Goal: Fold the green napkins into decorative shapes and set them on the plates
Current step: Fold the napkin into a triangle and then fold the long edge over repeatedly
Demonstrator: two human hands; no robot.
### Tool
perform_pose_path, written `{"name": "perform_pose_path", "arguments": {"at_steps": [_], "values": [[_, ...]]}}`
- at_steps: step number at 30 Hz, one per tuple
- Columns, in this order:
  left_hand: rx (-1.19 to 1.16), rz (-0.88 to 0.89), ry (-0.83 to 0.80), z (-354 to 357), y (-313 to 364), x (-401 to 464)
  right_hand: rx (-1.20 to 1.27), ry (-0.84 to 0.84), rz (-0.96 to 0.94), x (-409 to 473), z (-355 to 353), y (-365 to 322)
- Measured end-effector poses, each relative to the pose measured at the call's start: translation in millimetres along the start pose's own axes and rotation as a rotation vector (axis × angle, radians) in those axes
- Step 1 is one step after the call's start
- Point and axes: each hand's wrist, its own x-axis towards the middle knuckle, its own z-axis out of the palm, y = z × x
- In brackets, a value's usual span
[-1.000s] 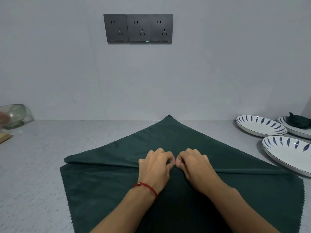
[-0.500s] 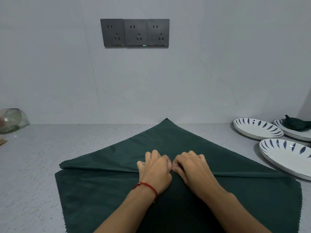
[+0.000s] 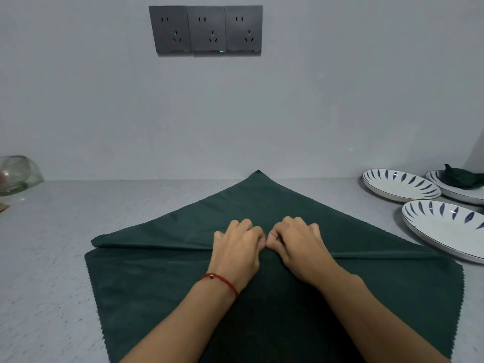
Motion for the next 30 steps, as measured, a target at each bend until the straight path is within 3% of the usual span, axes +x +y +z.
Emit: {"name": "perform_pose_path", "arguments": {"at_steps": [4, 8, 15, 22, 27, 30], "values": [[-0.005, -0.063, -0.08, 3.1, 3.9, 6.0, -0.027, 0.128, -0.097, -8.6, 2.4, 4.9], [-0.095, -0.091, -0.059, 3.6, 1.5, 7.1, -0.047, 0.108, -0.097, -7.0, 1.1, 2.9], [-0.106, 0.062, -0.049, -3.3, -9.0, 3.5, -0.106, 0.01, 0.016, 4.1, 1.7, -1.5], [-0.009, -0.062, -0.099, 1.7, 3.4, 7.2, -0.037, 0.187, -0.092, -3.4, 1.8, 5.6], [-0.032, -0.111, -0.199, -4.8, 5.4, 17.3, 0.008, 0.111, -0.085, -0.9, -0.7, 6.1], [-0.031, -0.07, -0.14, -3.4, 1.6, 16.7, -0.05, 0.062, -0.028, 2.6, 0.8, 1.7]]}}
